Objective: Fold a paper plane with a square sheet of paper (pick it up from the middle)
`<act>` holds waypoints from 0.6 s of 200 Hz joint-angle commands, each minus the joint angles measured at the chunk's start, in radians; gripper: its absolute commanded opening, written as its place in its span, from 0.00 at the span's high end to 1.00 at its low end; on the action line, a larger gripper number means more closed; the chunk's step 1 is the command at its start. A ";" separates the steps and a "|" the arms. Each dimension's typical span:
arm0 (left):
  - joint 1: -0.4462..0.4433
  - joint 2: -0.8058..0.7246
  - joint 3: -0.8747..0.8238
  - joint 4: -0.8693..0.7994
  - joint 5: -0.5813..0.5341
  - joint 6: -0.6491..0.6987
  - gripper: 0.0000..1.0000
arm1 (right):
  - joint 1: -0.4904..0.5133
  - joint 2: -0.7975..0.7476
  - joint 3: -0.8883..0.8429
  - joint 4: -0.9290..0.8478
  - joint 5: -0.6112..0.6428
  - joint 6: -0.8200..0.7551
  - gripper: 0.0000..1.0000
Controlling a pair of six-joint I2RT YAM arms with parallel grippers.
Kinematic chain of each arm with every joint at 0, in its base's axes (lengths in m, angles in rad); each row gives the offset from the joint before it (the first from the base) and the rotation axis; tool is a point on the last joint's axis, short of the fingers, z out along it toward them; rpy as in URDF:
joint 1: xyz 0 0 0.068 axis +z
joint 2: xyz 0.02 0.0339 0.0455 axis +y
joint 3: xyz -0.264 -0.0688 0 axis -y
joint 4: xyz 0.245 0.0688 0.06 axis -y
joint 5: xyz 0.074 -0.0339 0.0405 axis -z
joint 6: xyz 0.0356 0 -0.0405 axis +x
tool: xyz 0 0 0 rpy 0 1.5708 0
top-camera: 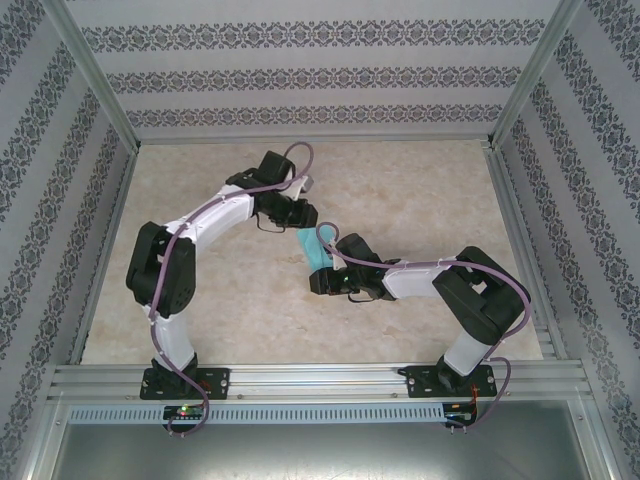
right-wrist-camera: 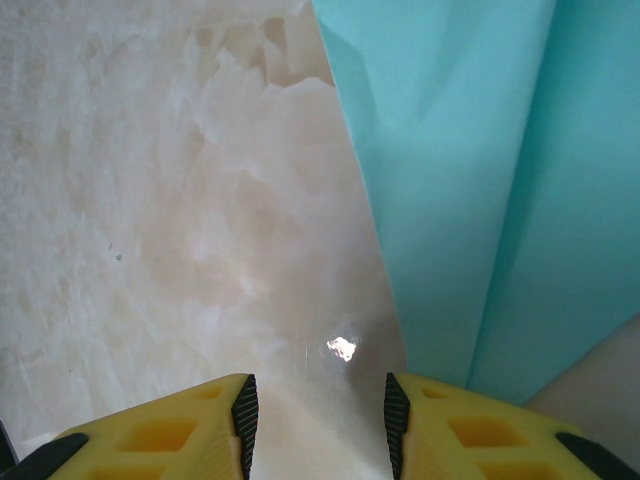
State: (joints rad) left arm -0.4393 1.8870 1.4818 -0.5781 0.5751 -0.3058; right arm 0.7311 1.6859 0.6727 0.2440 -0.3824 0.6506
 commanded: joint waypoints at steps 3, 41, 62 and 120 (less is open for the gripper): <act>-0.009 0.054 -0.048 0.090 0.081 -0.046 0.73 | 0.034 0.071 -0.039 -0.134 -0.023 0.001 0.59; -0.018 0.109 -0.097 0.164 0.115 -0.059 0.74 | 0.037 0.063 -0.041 -0.130 -0.017 0.007 0.59; -0.018 0.131 -0.121 0.183 0.111 -0.055 0.75 | 0.037 0.057 -0.039 -0.132 -0.016 0.008 0.59; -0.018 0.173 -0.162 0.202 0.069 -0.033 0.76 | 0.037 0.048 -0.033 -0.127 -0.023 0.013 0.59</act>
State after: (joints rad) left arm -0.4461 2.0274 1.3327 -0.4137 0.6540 -0.3485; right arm 0.7315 1.6840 0.6727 0.2440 -0.3820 0.6514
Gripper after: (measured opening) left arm 0.243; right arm 0.412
